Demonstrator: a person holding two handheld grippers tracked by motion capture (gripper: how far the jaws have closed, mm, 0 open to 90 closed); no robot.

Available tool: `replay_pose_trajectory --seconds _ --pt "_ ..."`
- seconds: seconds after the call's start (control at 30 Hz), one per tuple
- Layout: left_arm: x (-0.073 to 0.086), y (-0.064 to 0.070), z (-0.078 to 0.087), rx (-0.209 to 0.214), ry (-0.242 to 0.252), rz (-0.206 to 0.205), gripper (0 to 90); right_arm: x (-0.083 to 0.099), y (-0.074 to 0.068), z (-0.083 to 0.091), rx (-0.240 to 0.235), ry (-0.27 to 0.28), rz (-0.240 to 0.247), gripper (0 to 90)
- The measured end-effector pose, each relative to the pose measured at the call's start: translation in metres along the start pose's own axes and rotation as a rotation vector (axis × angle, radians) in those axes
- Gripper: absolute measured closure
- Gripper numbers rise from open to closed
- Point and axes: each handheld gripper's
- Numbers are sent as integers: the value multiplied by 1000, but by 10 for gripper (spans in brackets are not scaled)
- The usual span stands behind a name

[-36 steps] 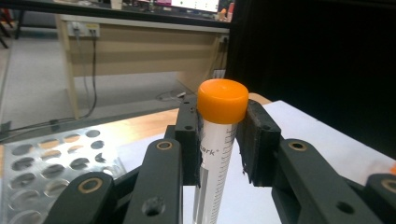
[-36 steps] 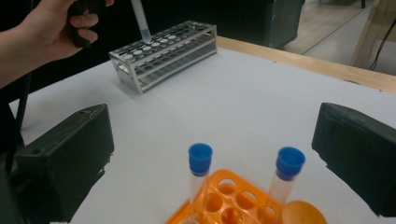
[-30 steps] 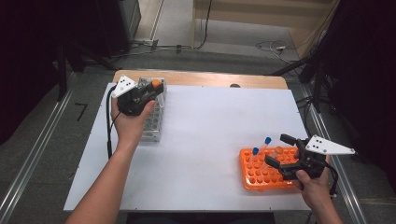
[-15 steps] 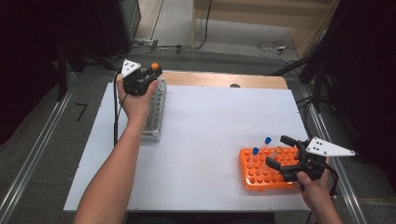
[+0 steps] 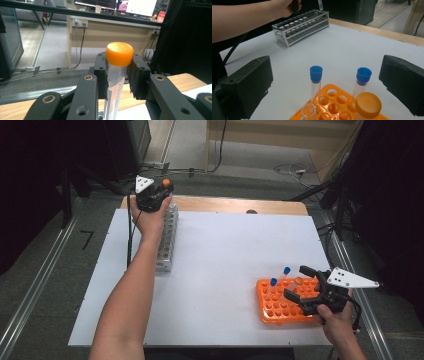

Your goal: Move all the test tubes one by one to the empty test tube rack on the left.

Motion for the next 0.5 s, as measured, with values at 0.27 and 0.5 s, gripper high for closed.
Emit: replay_pose_trajectory --seconds 0.27,0.5 --pt "3 -4 -12 -40 -12 35 717 1 1 1 1 5 -1 0" --pt "2 -4 -12 -57 3 2 717 1 2 1 -4 10 -5 0"
Point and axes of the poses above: each handheld gripper's, and its own axes: z roughly backward along the jaws, x roughly out of its underside, y roughly to its right, and after that the axes turned 13 degrees about -y, right-handed
